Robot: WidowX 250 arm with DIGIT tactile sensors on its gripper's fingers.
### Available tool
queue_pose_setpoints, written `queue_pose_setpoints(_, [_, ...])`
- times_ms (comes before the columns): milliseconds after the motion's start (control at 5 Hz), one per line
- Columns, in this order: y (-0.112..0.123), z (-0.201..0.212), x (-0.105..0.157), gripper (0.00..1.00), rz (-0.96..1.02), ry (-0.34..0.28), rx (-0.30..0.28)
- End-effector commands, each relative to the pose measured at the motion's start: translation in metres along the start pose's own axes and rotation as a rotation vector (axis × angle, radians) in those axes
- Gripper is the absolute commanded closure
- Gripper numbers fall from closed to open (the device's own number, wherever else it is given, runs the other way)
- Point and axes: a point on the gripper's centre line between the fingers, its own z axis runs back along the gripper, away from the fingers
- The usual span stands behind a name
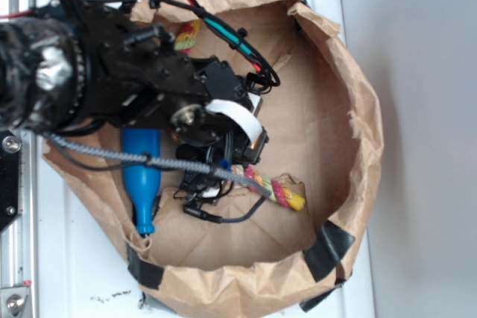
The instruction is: Grab the multicolored rope.
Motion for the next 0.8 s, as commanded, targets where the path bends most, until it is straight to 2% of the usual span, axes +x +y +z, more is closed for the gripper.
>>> queue_pose_setpoints(0, [0.025,-0.008,0.002,1.00,0.054,0.010,0.048])
queue_pose_setpoints(200, [0.030,-0.004,0.002,1.00,0.066,-0.012,0.044])
queue_pose_setpoints(600, [0.030,0.009,0.004,1.00,0.070,-0.046,0.071])
